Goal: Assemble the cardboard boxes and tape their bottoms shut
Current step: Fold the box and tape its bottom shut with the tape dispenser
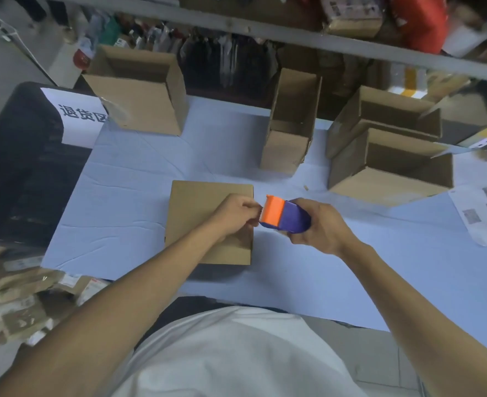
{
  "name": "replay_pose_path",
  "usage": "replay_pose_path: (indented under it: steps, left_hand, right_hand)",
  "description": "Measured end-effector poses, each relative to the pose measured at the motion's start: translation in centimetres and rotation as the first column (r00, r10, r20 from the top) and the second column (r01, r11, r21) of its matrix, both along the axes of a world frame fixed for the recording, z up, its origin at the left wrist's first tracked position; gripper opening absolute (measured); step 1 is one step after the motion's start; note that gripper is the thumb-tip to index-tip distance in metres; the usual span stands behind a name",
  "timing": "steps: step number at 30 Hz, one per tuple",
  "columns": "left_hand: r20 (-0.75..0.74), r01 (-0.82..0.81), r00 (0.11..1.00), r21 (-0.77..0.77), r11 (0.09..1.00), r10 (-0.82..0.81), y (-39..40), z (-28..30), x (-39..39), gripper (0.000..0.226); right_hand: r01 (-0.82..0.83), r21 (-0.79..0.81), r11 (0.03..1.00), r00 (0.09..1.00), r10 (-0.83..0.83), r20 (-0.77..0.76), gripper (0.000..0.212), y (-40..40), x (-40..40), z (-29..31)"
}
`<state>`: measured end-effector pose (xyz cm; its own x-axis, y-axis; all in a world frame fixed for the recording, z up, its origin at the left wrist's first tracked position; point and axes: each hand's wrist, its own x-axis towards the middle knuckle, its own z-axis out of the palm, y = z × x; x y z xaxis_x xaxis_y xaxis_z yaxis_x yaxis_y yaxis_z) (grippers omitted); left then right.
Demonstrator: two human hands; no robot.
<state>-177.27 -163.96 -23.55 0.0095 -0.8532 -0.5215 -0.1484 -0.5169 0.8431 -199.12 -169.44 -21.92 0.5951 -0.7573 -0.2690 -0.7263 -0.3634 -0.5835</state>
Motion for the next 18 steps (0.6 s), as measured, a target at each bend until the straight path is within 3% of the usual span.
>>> replay_pose_path:
  steps: [3, 5, 8, 13, 18]
  left_hand:
    - [-0.215, -0.152, 0.963, 0.06, 0.986, 0.162, 0.3, 0.4, 0.5, 0.025]
    - [-0.303, -0.164, 0.935, 0.096, 0.982, 0.186, 0.5, 0.5, 1.0, 0.026]
    - [-0.219, -0.123, 0.966, 0.092, 0.988, 0.14, 1.0, 0.3, 1.6, 0.008]
    - [-0.088, -0.163, 0.981, 0.108, 0.981, 0.173, 1.6, 0.3, 1.8, 0.011]
    - [0.235, -0.257, 0.943, 0.067, 0.964, 0.235, 1.9, 0.5, 2.2, 0.013]
  right_hand:
    - [0.012, 0.016, 1.0, 1.0, -0.013, 0.02, 0.055, 0.4, 0.3, 0.2]
    - [0.008, 0.01, 1.0, 1.0, -0.008, 0.026, 0.054, 0.6, 0.4, 0.2]
    - [-0.004, 0.01, 1.0, 1.0, 0.004, 0.024, 0.055, 0.7, 0.8, 0.4]
    - [-0.056, 0.005, 0.998, 0.998, 0.056, 0.013, 0.058, 0.6, 1.6, 0.6]
    - [-0.167, -0.016, 0.986, 0.982, 0.165, -0.091, 0.055, 0.3, 1.9, 0.6]
